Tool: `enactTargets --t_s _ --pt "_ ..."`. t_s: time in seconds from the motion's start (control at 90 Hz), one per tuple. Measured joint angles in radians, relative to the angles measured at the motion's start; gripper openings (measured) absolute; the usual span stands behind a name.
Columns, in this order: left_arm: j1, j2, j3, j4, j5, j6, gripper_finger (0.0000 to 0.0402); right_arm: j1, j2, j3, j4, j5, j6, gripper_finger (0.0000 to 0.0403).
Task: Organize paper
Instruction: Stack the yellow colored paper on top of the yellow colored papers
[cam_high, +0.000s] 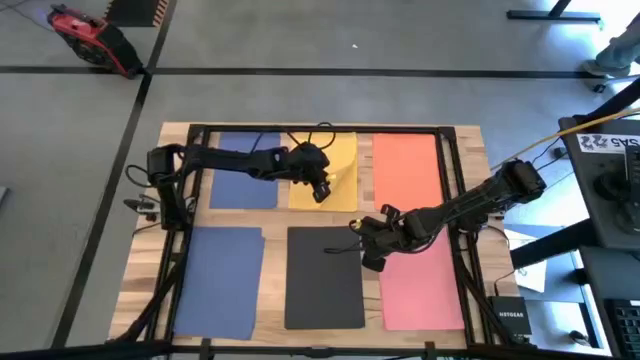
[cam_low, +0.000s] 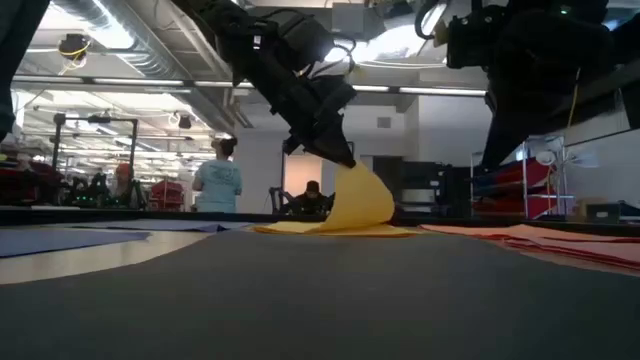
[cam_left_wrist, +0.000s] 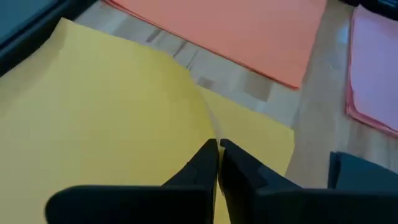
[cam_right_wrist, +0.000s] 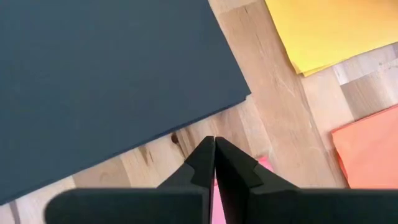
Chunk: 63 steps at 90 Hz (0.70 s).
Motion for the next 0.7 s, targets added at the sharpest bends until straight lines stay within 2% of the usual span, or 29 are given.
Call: enactTargets --t_s 0.7 --pt "0.005 0.0 -0.001 0.026 0.011 -0.039 0.0155 0.0 0.0 0.0 -0.013 0.0 -0.001 0.0"
